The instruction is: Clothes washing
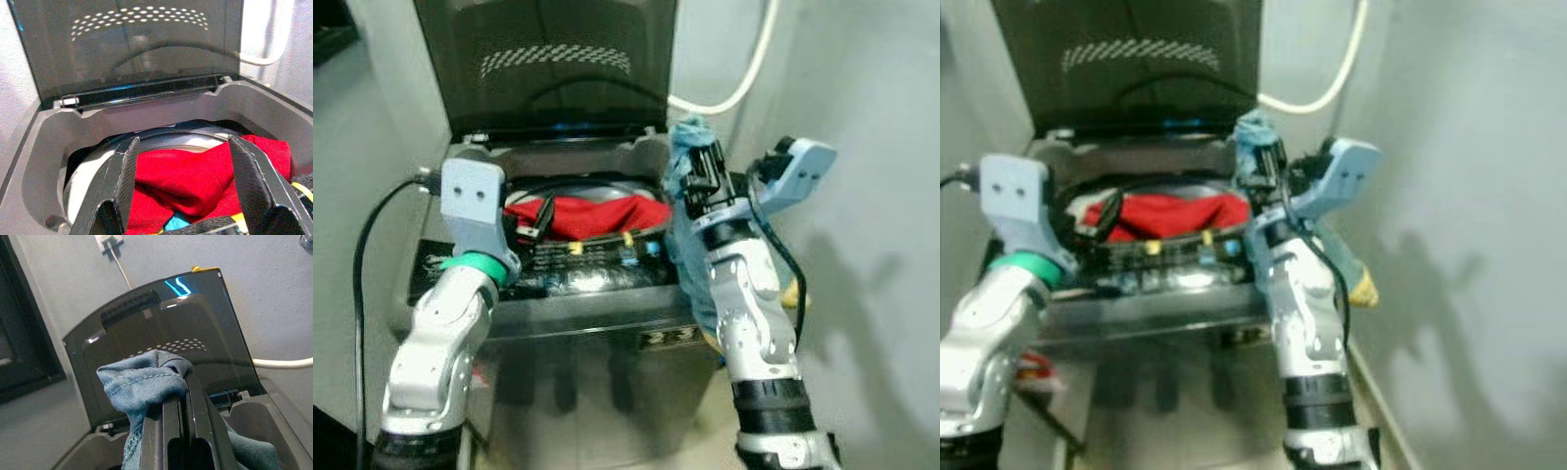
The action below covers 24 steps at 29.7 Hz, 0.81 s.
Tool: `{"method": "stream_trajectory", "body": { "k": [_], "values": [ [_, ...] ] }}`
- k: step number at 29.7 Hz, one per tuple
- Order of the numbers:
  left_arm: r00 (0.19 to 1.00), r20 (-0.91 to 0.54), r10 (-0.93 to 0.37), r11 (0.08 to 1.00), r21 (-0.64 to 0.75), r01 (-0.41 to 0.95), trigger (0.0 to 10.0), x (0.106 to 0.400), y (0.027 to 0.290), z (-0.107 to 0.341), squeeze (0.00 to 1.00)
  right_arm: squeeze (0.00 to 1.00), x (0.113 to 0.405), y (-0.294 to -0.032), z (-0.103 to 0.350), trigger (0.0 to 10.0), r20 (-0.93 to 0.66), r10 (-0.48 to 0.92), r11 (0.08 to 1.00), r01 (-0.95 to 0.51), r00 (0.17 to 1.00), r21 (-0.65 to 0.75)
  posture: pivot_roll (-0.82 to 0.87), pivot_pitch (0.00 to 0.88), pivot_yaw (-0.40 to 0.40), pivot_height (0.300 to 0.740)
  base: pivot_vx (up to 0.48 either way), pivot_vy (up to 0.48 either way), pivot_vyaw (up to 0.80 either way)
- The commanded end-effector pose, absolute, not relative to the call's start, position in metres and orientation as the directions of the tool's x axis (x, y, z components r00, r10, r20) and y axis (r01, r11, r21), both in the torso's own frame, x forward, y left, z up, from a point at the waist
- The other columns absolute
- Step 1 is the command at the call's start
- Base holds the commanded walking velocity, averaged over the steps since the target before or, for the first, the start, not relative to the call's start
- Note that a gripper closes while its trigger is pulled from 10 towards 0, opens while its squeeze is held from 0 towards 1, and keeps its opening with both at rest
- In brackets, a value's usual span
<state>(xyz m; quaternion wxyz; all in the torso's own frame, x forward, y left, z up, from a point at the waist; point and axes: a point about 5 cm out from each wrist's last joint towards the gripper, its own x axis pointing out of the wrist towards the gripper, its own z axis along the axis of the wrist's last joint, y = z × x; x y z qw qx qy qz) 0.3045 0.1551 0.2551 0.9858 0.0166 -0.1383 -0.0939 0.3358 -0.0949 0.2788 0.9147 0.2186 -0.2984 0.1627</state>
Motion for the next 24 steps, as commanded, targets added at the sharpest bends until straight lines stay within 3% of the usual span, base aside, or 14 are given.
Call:
{"method": "stream_trajectory", "body": {
  "k": [1,20,22,24],
  "values": [
    [0.950,0.252,-0.186,0.982,0.069,0.174,10.0,0.304,0.157,0.251,0.00,0.00,0.335,-0.090,0.278,10.0,0.617,0.181,0.851,-0.437,0.766,0.293,0.09,0.012,0.045,0.740,0.000,0.000,0.00],
    [0.945,0.261,-0.197,0.980,0.084,0.182,10.0,0.306,0.155,0.253,0.00,0.00,0.334,-0.088,0.277,10.0,0.616,0.199,0.857,-0.441,0.762,0.268,0.09,0.016,0.050,0.740,0.000,0.000,0.00],
    [0.915,0.320,-0.244,0.965,0.169,0.198,10.0,0.305,0.152,0.264,0.00,0.00,0.332,-0.078,0.292,10.0,0.668,0.267,0.853,-0.493,0.695,0.173,0.09,0.024,0.051,0.740,0.000,0.000,0.00],
    [0.915,0.320,-0.244,0.965,0.169,0.198,10.0,0.305,0.152,0.264,0.00,0.00,0.332,-0.078,0.292,10.0,0.668,0.267,0.853,-0.493,0.695,0.173,0.09,0.024,0.051,0.740,0.000,0.000,0.00]
  ]
}}
